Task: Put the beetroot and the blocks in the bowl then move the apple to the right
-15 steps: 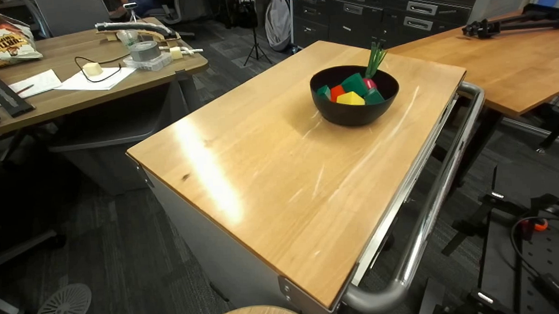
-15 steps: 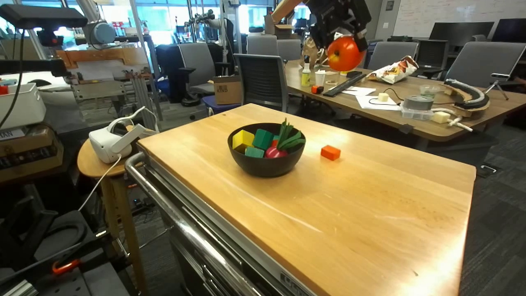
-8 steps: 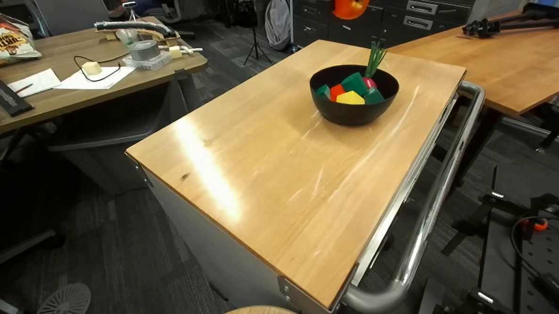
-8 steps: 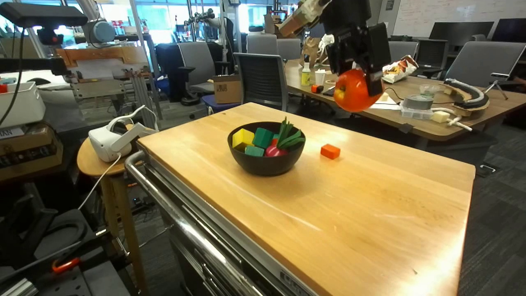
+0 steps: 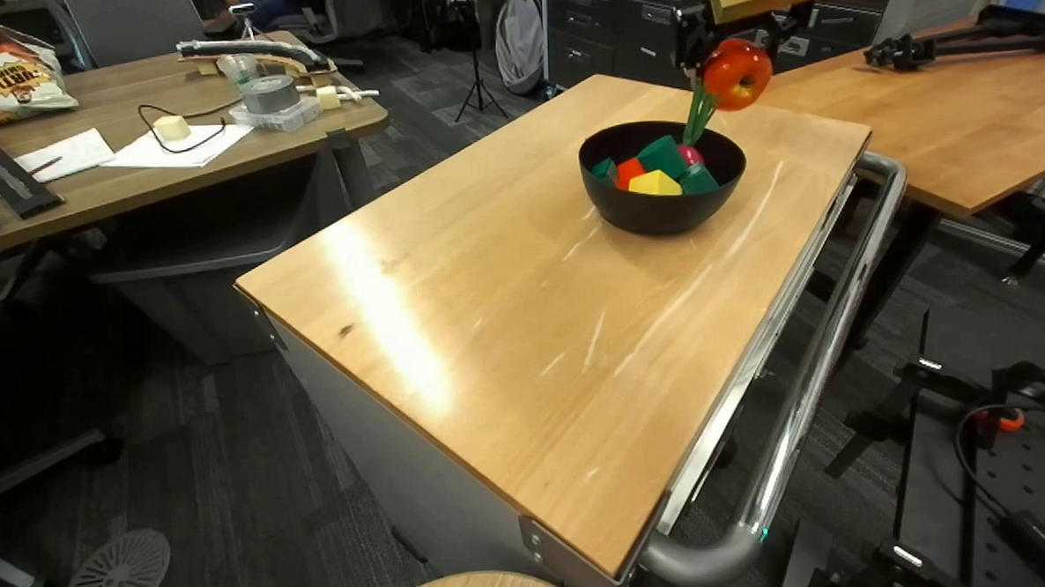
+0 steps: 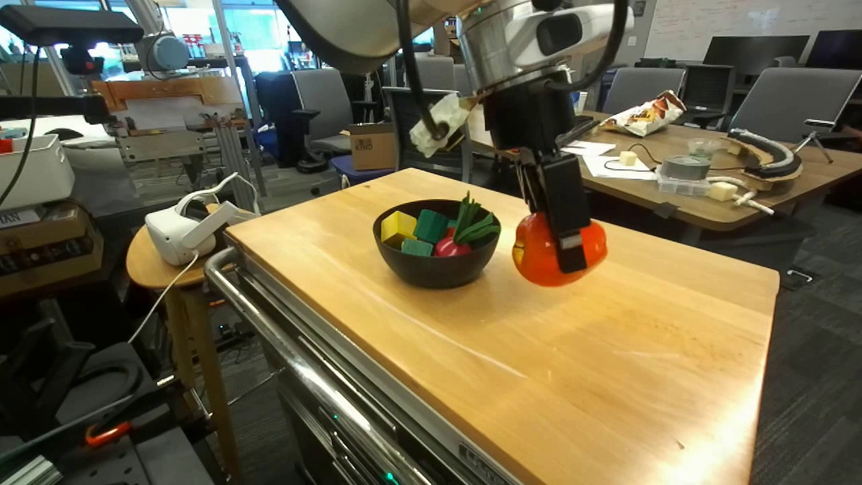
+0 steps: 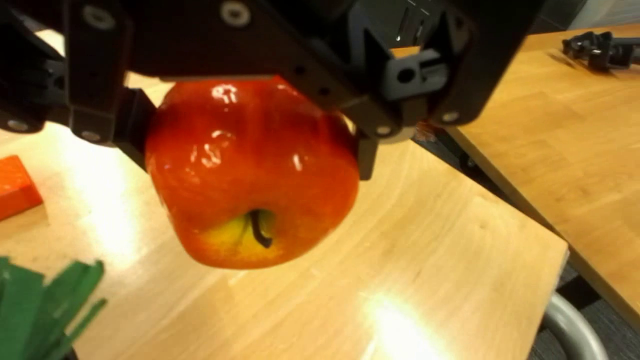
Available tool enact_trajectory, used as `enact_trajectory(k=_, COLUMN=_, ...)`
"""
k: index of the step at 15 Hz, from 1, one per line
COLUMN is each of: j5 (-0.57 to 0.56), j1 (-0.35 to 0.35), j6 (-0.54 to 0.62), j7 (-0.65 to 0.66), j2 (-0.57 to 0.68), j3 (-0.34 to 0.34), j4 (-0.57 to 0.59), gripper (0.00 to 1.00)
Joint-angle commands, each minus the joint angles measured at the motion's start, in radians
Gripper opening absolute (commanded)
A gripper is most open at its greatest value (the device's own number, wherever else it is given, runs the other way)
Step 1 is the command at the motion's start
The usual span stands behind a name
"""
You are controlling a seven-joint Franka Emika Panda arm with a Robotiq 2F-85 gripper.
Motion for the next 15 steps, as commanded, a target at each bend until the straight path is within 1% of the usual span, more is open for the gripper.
enact_trajectory(k=1, j5=-0.07, j1=-0.036, j6=0.031, j7=0.109, j2=-0.071, j3=0.004, j4=-0.107, gripper=0.6)
enact_trajectory(k=7, j5=-0.058, j1=-0.076, j6=0.055, j7=0.156, j2=-0.069, j3=0.009, j4=-0.149, gripper=0.6)
enact_trajectory(k=15, j5=-0.081, j1=-0.068, j6=0.045, j7=0.244, j2=-0.069, j3=0.03, j4=-0.185, gripper=0.6)
